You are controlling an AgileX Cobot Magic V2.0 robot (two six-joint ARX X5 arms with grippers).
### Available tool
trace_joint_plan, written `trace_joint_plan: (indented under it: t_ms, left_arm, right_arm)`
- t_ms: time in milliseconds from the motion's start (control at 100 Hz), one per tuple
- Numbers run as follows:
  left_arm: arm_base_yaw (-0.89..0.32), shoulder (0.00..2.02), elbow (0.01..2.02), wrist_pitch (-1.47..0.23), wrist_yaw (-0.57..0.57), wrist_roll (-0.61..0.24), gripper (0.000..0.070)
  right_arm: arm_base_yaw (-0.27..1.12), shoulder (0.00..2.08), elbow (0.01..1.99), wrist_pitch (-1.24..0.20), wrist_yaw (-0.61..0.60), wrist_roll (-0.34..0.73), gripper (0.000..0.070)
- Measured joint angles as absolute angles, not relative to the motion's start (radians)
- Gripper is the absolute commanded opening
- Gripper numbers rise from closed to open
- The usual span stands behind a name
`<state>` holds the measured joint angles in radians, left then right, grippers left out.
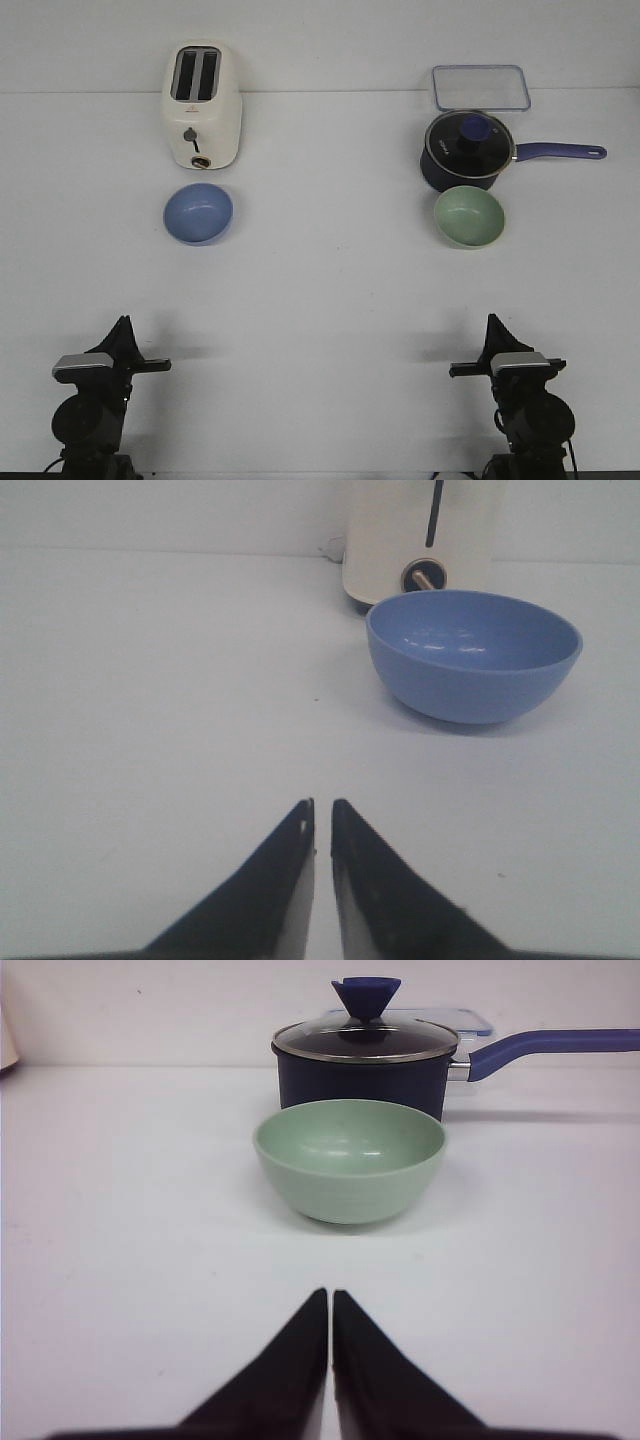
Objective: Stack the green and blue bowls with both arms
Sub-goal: 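Reach the right gripper forward to the rim of the pale green bowl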
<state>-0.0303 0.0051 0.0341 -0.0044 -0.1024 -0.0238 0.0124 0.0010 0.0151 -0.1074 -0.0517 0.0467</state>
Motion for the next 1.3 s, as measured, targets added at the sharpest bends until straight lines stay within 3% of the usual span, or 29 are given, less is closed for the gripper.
trace_joint_plan:
  t_ms: [780,1180,1300]
  left_arm:
    - [-0.03,0.005,0.034,-0.004,-0.102,-0.024,0.0015]
    - [-0.03,0.005,0.034,-0.004,-0.102,-0.024,0.0015]
    - [-0.03,0.005,0.034,-0.004,-0.102,-0.024,0.0015]
  right_arm:
    - [0.012,0.001,0.015,-0.107,-0.057,0.051,0.001]
    - [0.013,0.001,0.019,-0.099,-0.11,0.311,0.0002]
    - [0.013,0.026,0.117,-0.194,-0.08,0.41,0.0003]
